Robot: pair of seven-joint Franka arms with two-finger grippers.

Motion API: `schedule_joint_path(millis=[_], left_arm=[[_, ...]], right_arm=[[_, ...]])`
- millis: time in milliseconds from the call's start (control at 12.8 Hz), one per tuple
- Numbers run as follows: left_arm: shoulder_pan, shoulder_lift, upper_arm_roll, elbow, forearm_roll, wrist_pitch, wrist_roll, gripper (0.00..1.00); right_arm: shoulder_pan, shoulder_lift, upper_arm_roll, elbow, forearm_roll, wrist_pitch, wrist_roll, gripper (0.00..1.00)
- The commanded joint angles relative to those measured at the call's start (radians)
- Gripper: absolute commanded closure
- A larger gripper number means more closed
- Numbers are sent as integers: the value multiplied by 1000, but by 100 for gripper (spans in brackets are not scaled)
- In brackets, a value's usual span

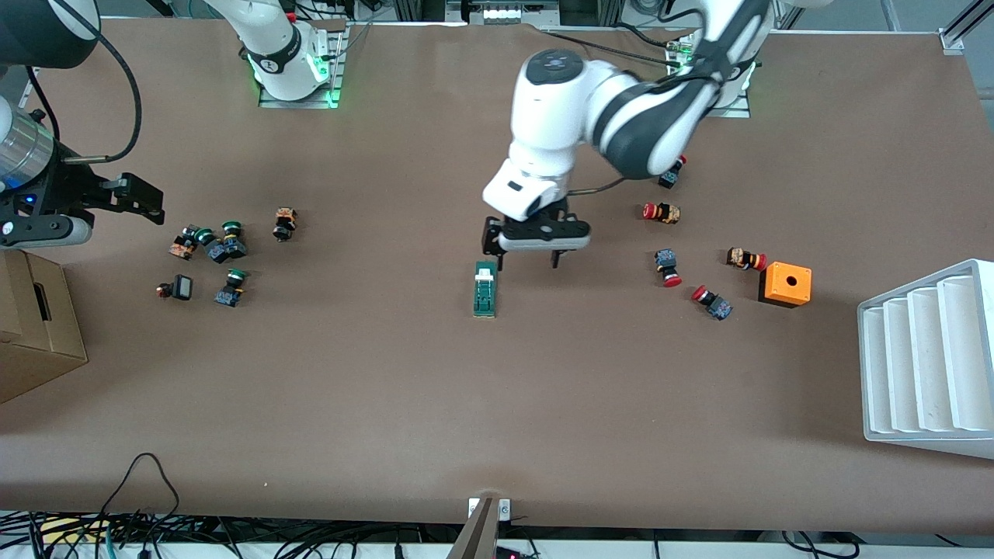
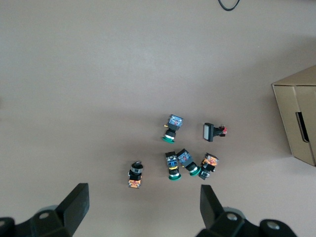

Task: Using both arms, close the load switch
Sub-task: 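Move the left gripper over the teal load switch, then reach the right gripper to the switch base while the left gripper hovers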

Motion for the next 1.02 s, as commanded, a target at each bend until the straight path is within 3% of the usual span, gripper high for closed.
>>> schedule_joint_path(millis=[0, 392, 549, 784, 941], left_arm=[[-10, 24, -27, -41, 234, 29, -199, 0], [-53, 103, -69, -52, 565, 54, -554, 0], [-71, 158, -78, -54, 749, 54, -739, 0], [-83, 249, -99, -61, 1025, 25, -1006, 0], [-93, 290, -107, -66, 1139, -26, -1094, 0]], right_arm=[[-1, 11, 3, 19, -20, -3, 13, 1], [8, 39, 6, 16, -26, -17, 25, 1], [22, 48, 10, 11, -23, -20, 33, 1], [31, 77, 10, 17, -9, -8, 37, 1], [32, 95, 12, 34, 29, -3, 39, 1]])
